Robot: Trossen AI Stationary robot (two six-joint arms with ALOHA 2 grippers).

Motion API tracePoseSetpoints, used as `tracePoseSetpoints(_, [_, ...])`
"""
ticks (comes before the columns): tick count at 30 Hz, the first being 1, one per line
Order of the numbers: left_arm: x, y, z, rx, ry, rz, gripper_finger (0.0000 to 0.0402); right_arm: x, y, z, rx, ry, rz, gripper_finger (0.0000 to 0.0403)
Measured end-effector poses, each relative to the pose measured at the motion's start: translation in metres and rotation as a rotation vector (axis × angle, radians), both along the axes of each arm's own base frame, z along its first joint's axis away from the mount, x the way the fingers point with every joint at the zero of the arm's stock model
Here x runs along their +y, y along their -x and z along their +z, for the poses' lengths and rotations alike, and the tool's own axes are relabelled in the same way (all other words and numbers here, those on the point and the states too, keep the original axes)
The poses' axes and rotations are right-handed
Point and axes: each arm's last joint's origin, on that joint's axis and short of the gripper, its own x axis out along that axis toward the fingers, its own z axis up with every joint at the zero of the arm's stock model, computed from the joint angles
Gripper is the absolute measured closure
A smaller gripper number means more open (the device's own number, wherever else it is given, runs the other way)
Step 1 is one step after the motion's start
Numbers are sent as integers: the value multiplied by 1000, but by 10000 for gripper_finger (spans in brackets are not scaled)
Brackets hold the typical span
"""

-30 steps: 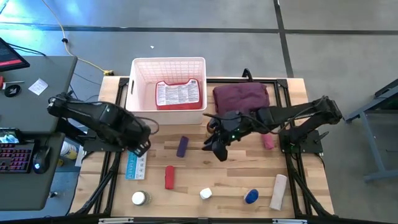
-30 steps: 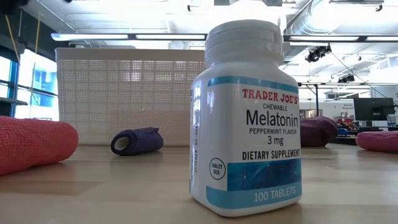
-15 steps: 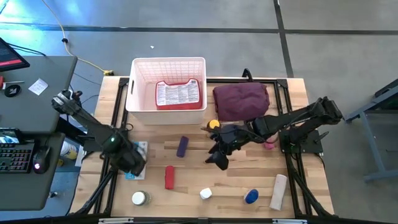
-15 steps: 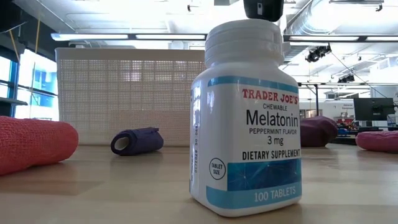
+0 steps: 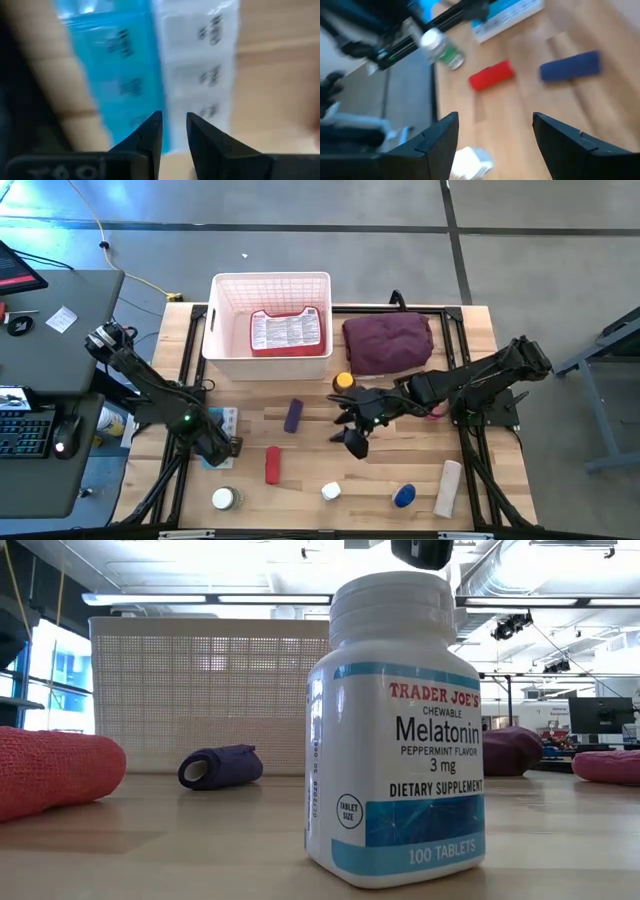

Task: Pick & place medical supplies in basket/bin
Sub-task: Put the blue and white pill organizer into the white bin

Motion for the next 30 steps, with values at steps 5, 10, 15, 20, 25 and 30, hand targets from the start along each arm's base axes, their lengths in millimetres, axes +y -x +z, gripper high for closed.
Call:
tracePoseSetpoints(5, [-2,-12,-7,-145,-15,78,277,-11,-2,0,-20,80,-132,157])
tracePoseSetpoints(10, [-4,-31,-7,-329,-36,78,277,-25,-5,-14,-24,106,-217,157])
tracePoseSetpoints(15, [-4,-46,6,-484,-5,23,277,-40,-8,-46,-14,-125,-207,157])
tracePoseSetpoints(20, [-3,-44,29,-491,-6,-117,277,-52,-9,-65,-70,-300,-250,157])
tracePoseSetpoints(25, [5,-10,44,-245,-77,-152,277,-65,-18,-56,-179,-313,-340,160])
tracePoseSetpoints(30, [18,16,50,-118,-148,-88,277,-68,-51,-44,-220,-294,-308,170])
